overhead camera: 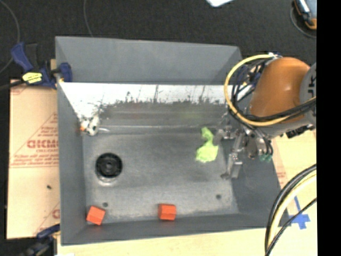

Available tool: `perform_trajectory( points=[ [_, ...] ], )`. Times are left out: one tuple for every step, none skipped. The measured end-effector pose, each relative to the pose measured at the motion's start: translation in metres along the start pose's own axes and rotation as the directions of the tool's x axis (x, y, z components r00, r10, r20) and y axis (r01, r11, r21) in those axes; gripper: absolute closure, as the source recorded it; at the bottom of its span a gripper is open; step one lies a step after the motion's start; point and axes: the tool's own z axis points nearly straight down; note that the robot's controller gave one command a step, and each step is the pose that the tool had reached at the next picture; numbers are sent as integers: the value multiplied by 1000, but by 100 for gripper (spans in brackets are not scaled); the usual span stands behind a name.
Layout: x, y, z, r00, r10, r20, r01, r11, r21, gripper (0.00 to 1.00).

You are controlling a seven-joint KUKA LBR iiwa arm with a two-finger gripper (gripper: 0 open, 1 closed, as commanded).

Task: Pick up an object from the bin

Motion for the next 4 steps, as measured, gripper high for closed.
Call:
perform_trajectory(
  points=[
    [-2,1,-5,1000,-5,8,5,1000,1,0],
    [-64,-18,91,950,-312,8,312,950,5,0],
    [-58,-26,49,995,-97,17,97,995,4,0],
    [-65,-19,90,950,-311,12,311,950,7,0]
  ],
)
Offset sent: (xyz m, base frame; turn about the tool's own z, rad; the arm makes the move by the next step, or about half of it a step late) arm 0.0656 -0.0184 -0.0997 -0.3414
